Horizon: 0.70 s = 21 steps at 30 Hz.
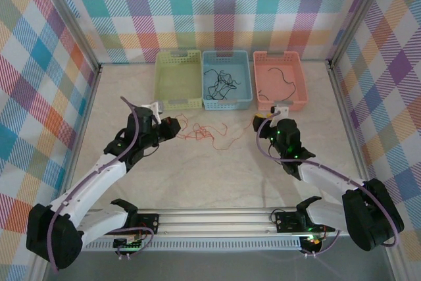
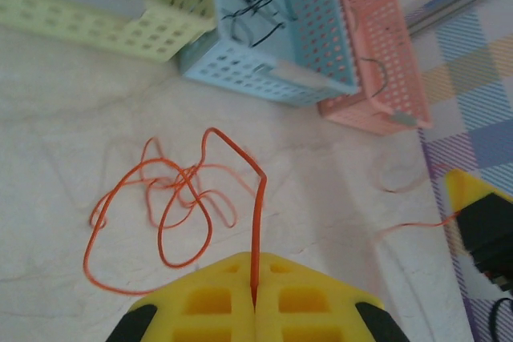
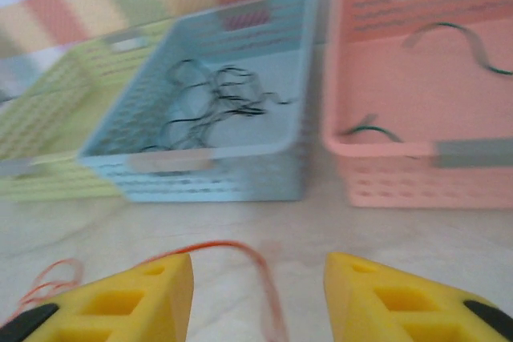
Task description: Untangle the cables
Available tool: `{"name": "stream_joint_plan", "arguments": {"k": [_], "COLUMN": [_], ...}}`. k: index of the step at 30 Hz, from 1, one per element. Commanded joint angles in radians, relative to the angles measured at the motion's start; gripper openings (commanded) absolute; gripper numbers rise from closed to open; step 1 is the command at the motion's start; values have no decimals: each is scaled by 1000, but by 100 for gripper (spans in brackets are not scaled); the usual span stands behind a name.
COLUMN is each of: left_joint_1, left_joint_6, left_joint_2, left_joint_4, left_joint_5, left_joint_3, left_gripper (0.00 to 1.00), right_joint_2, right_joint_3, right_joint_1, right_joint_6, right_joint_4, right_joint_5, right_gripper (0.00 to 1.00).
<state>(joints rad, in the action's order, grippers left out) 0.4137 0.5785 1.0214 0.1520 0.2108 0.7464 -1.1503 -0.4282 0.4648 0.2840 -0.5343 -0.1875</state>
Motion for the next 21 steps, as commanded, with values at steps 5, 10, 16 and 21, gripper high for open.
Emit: {"name": "stream_joint_plan", "arguments": {"k": [5, 10, 16, 21], "left_joint_1": [19, 34, 36, 36], "left_joint_6": [-98, -123, -136, -144], "left_joint_2": [29, 29, 56, 112], "left_joint_4": [104, 175, 251, 344], "left_joint_5": [73, 57, 29, 28], "left_joint_3": [211, 303, 459, 661], "left_gripper": [0, 0, 0, 0], "right_joint_2": [-19, -48, -65, -76], "right_joint_3": [-40, -74, -81, -86], "right_joint_1": [87, 101, 102, 101], "right_joint_6": [-167, -177, -174, -168], "right_joint_4": [-154, -104, -59, -46], "right_joint_5": [328, 309, 214, 187], "right_gripper": [50, 51, 51, 52]}}
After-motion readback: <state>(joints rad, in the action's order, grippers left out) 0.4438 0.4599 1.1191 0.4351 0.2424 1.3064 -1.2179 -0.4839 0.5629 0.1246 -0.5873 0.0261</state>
